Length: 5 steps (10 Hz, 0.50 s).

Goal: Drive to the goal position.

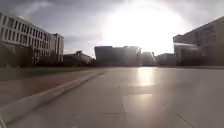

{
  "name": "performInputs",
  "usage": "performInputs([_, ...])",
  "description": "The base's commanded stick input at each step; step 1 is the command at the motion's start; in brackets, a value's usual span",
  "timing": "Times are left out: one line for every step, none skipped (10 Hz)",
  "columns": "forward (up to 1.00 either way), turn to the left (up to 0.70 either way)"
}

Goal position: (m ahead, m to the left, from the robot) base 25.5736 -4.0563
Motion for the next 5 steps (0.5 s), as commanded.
performInputs([0.7,0.0])
performInputs([0.7,0.0])
performInputs([0.7,0.0])
performInputs([0.7,0.0])
performInputs([0.7,0.0])
